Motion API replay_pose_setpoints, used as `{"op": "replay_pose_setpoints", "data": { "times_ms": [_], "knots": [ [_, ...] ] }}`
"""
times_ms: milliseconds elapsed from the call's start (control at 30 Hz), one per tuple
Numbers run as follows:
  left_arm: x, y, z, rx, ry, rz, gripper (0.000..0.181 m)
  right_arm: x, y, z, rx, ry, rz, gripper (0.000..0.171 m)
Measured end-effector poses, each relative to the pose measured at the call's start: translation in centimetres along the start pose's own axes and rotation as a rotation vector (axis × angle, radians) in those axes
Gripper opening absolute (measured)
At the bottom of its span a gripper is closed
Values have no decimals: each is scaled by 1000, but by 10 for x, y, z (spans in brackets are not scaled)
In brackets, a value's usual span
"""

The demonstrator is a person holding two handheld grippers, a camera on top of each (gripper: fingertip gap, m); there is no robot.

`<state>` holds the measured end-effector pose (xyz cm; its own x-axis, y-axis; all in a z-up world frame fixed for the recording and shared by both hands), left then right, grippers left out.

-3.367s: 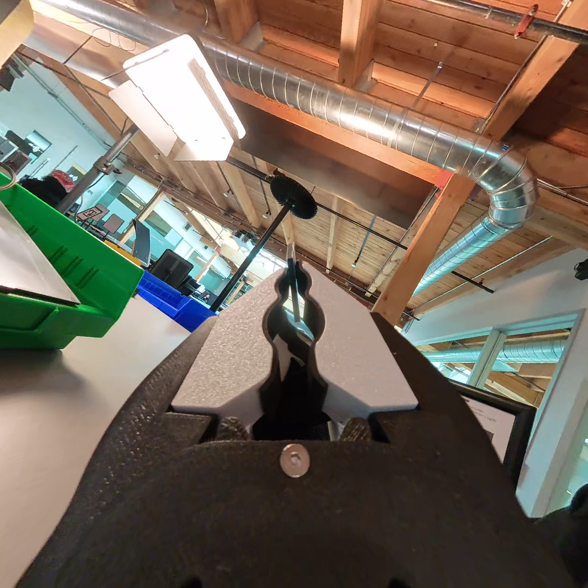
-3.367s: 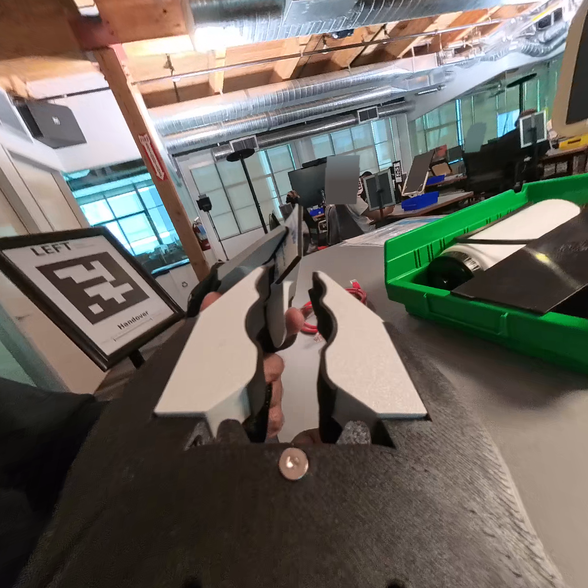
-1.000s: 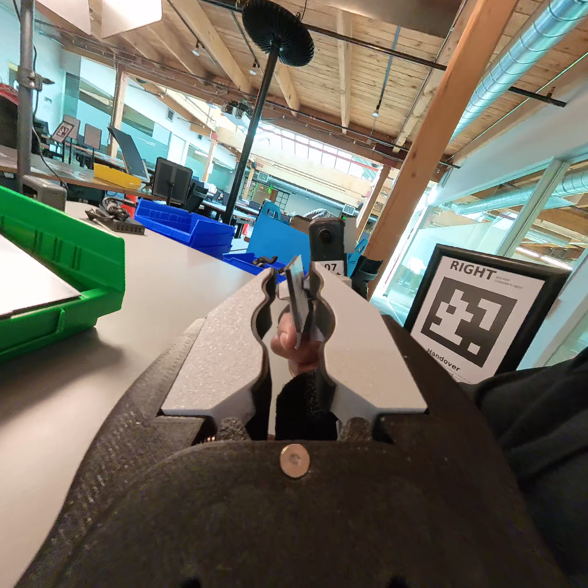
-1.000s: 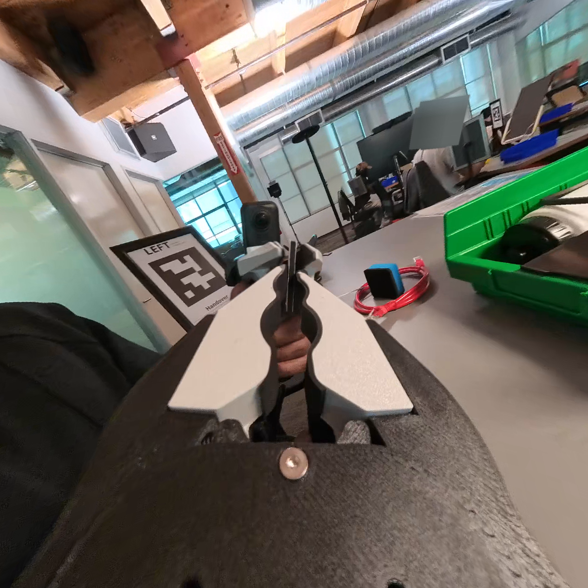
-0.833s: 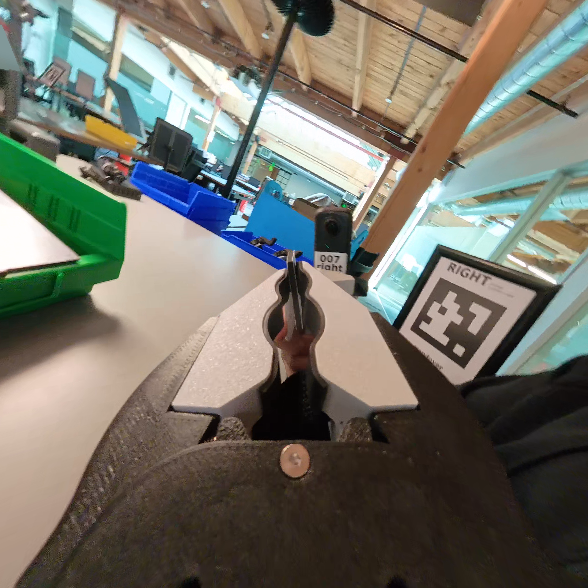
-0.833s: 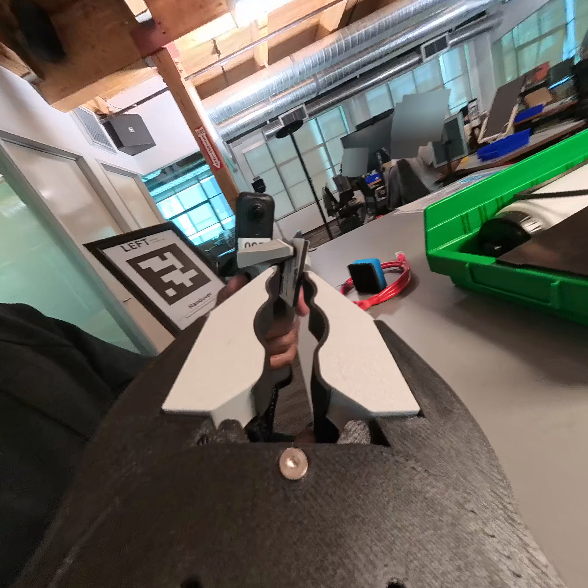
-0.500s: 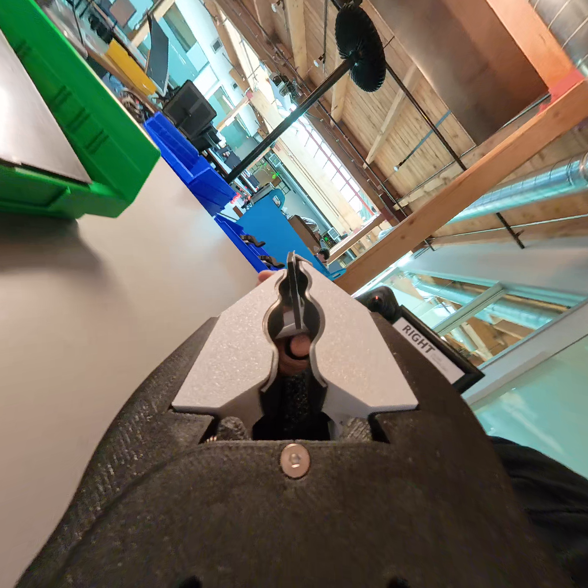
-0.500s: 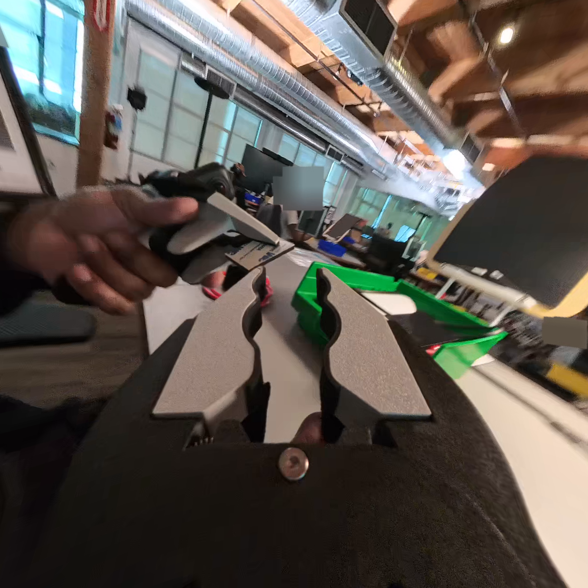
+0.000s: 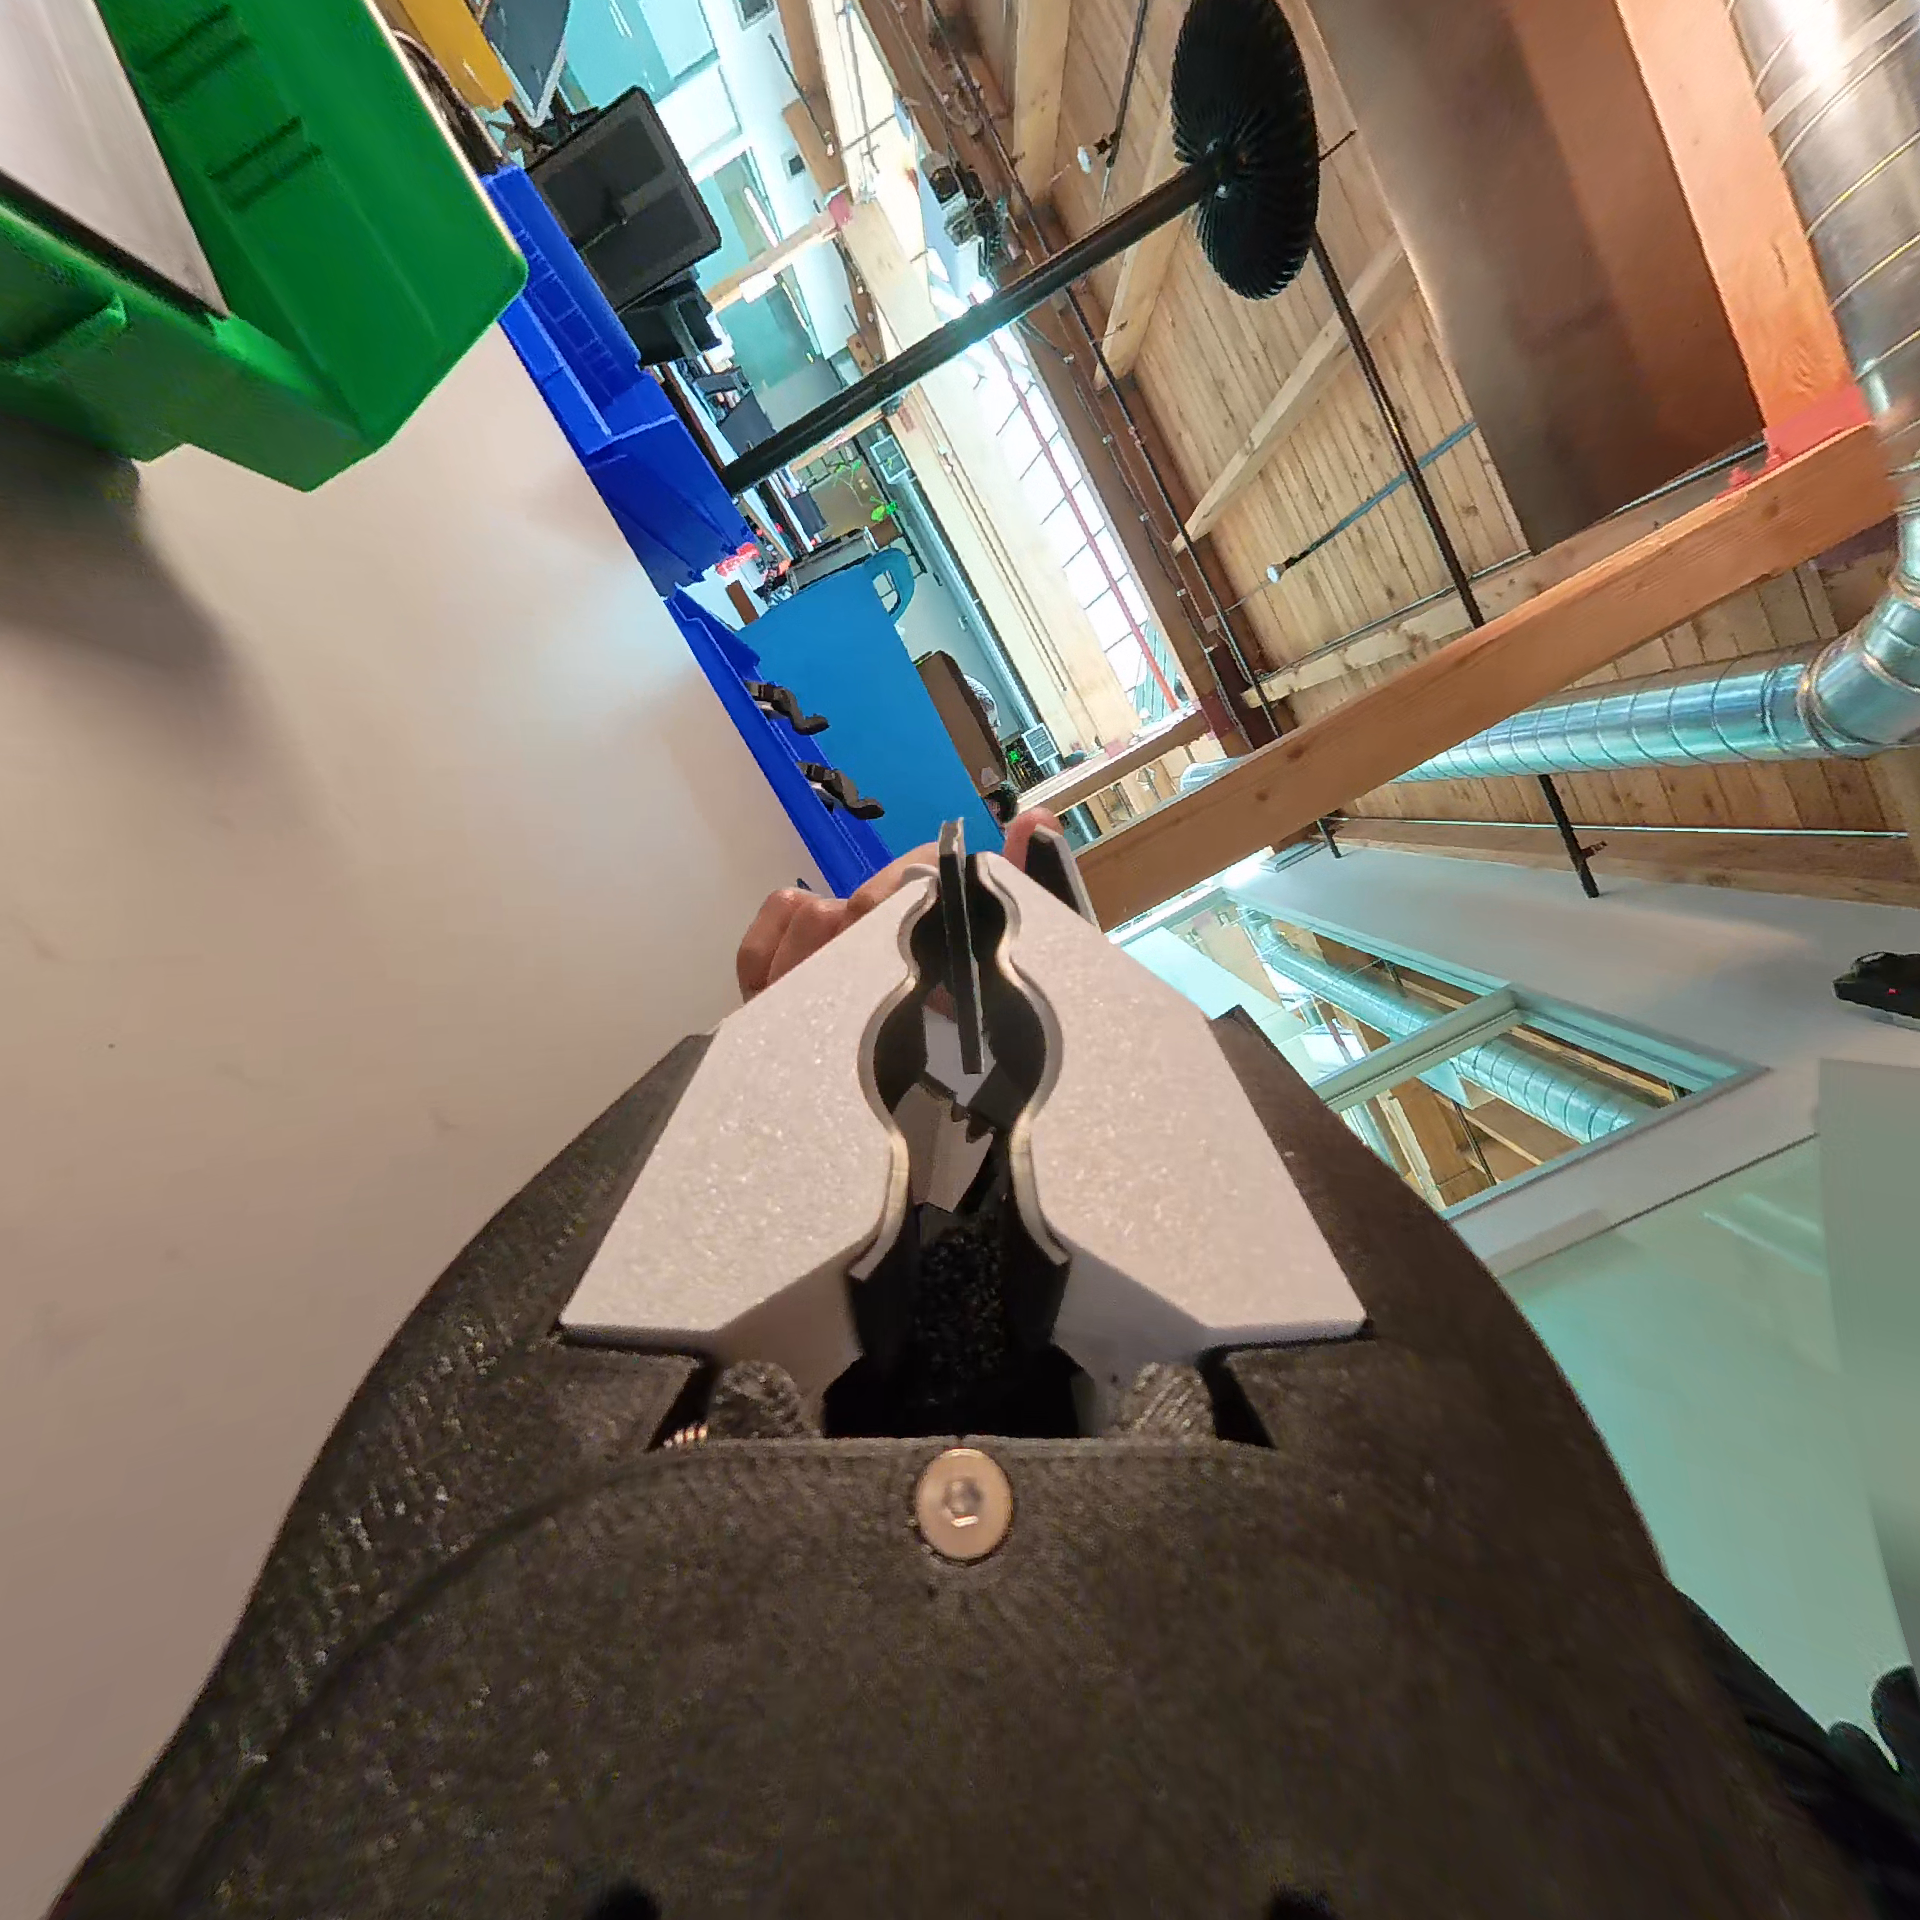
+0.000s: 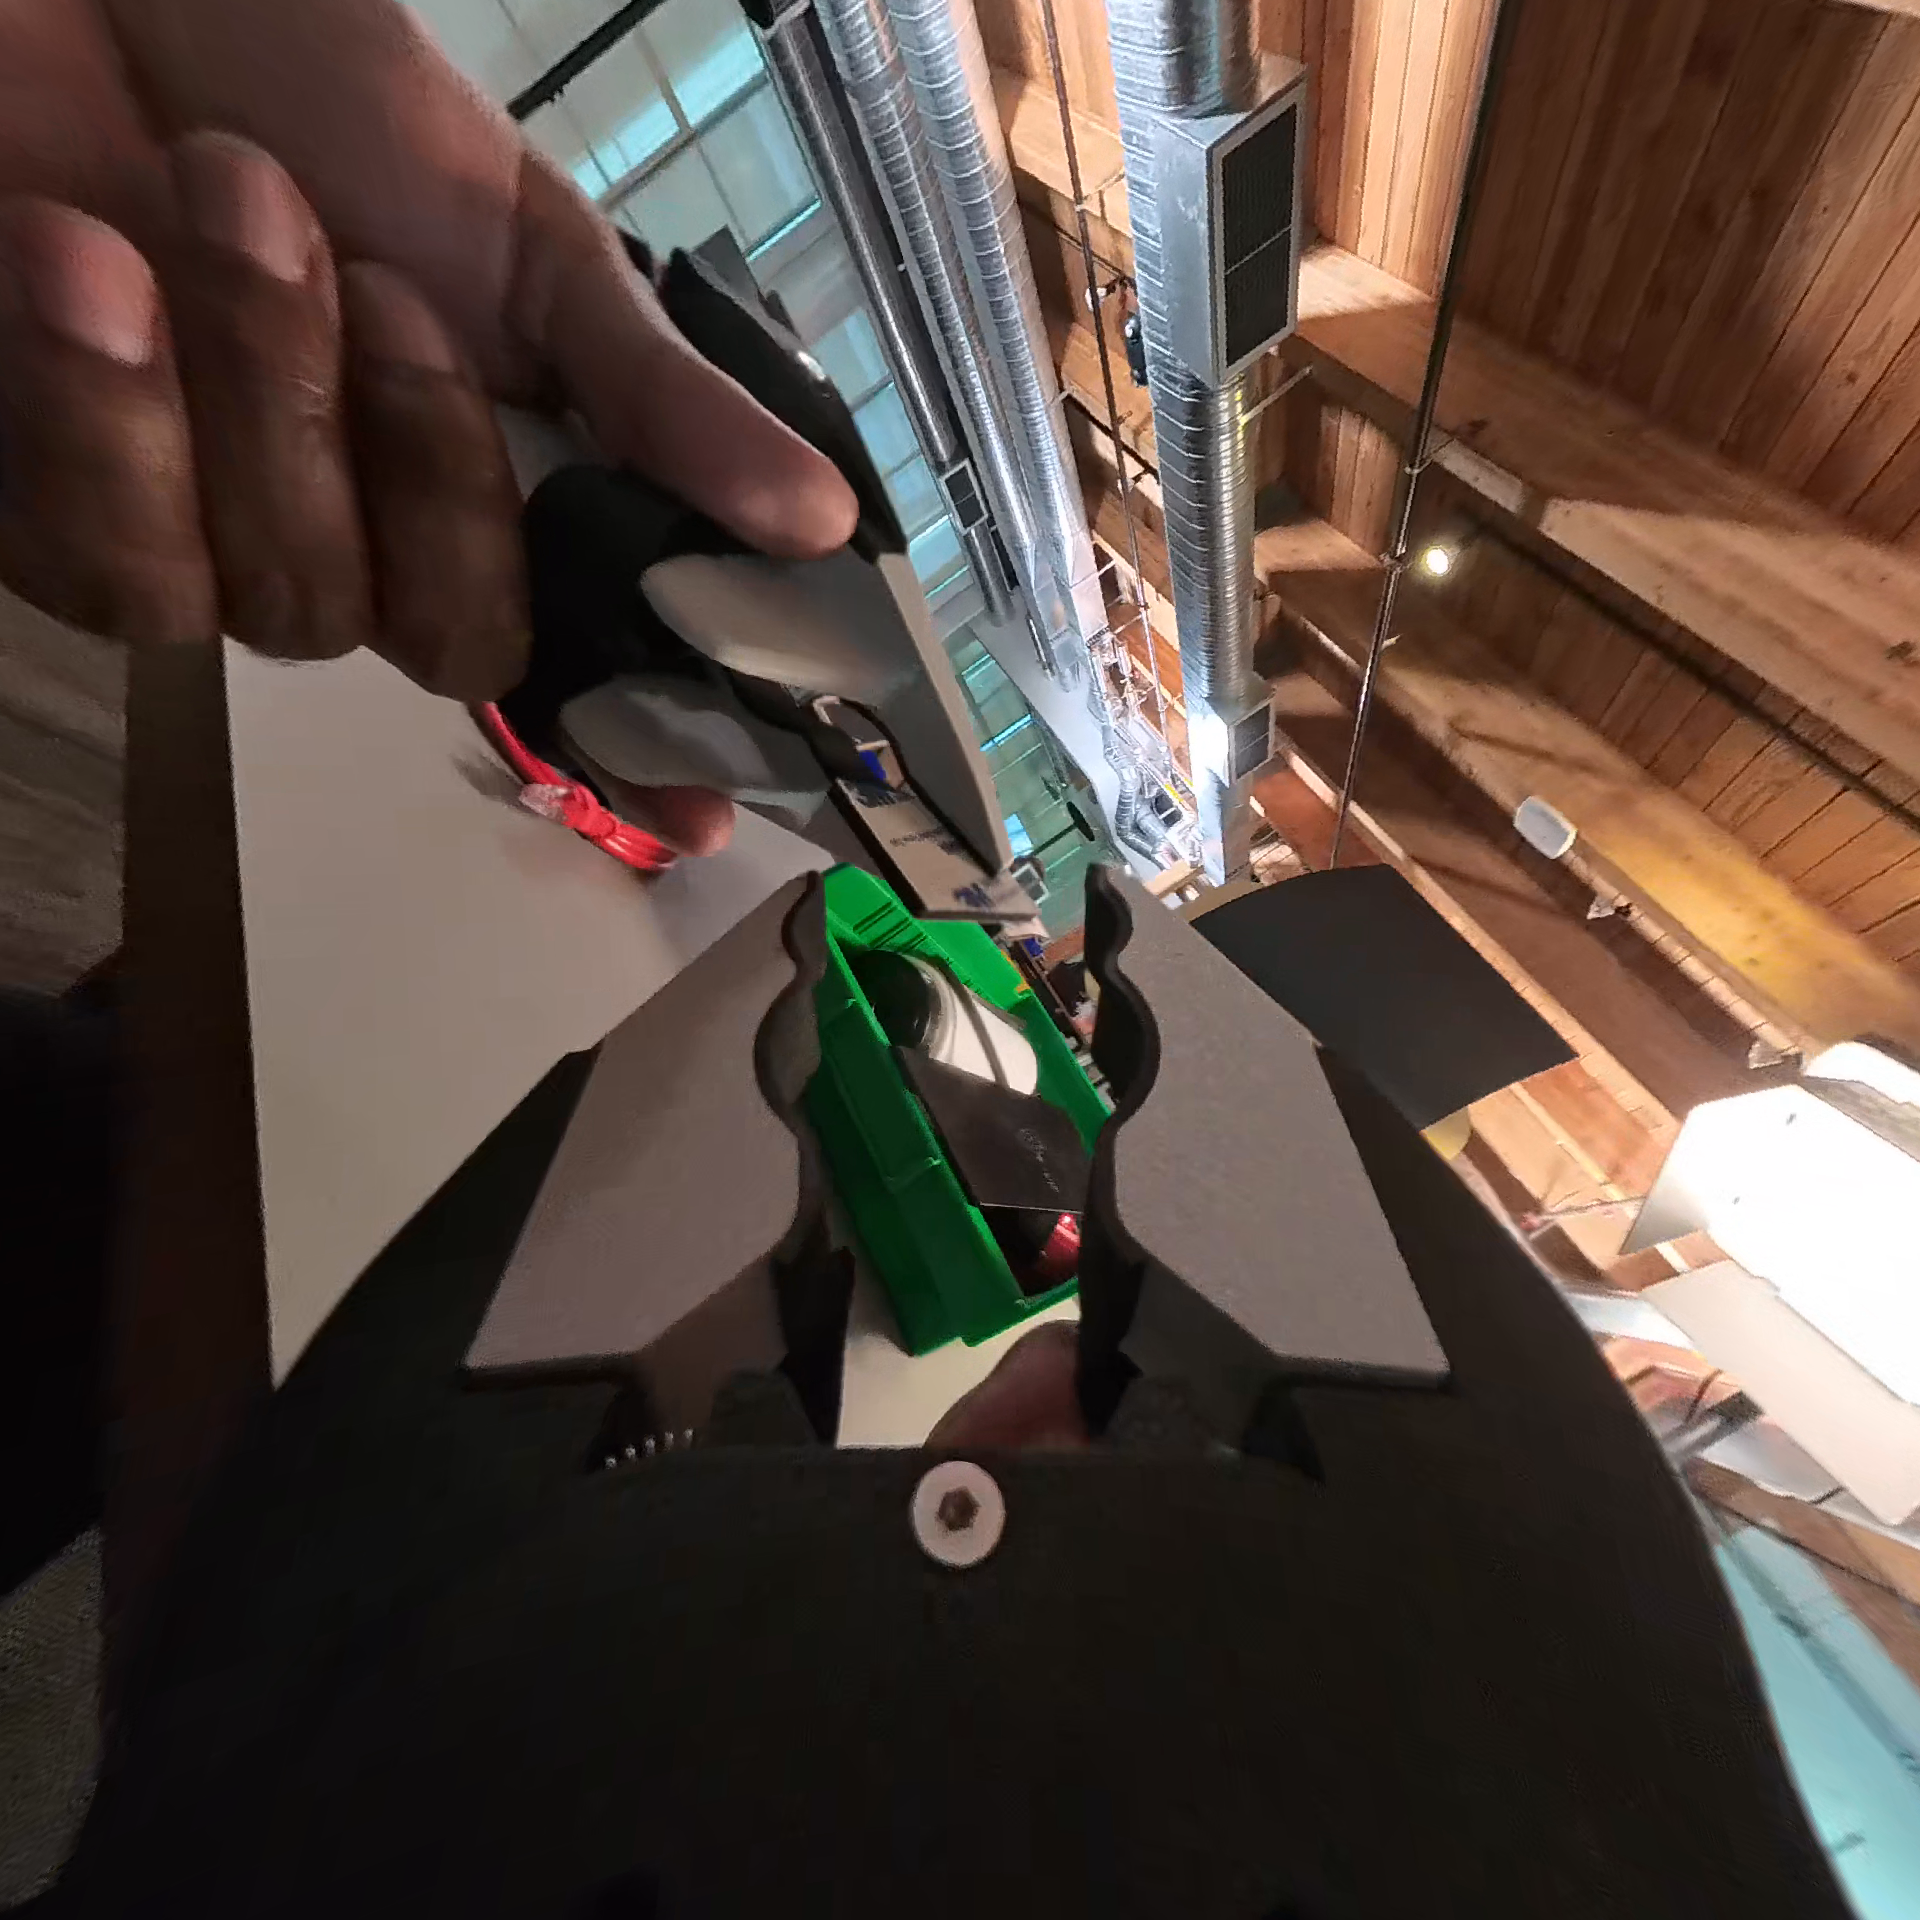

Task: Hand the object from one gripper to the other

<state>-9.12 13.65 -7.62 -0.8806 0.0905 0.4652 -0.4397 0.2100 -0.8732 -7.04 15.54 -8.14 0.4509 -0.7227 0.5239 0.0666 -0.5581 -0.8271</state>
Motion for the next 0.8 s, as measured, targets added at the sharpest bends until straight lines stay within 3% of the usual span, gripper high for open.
{"op": "replay_pose_setpoints", "data": {
  "times_ms": [167, 300, 400, 533, 700, 800],
  "knots": [
    [-3, 8, -3, 12, 7, 13, 5, -2, 6, -2, -3, 25, 61, 17],
    [-1, 8, -4, 13, 23, -27, 21, -7, -2, -2, -12, 40, -38, 5],
    [10, 3, -2, -16, -33, -77, 36, -9, -12, -2, 22, 41, -273, 4],
    [27, -6, 9, -65, -117, -262, 43, -9, -20, -2, 188, 46, -710, 5],
    [14, -10, 12, -94, 22, -488, 42, -3, -10, 2, 461, 59, -1149, 4],
    [-1, -4, 11, -55, 127, -616, 39, 0, -9, 4, 547, 34, -1306, 4]
  ]
}}
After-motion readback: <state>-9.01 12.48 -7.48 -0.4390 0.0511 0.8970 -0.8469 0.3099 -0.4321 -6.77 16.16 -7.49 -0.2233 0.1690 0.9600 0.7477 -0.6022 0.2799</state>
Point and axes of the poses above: each gripper's, where its closed fingertips meet, z back along the fingers, x out of its top, y = z × x across the jaws, the point moved 2 cm from there along z, back along the fingers, and after that the axes turned 3 degrees about y, right-handed, at the moved point
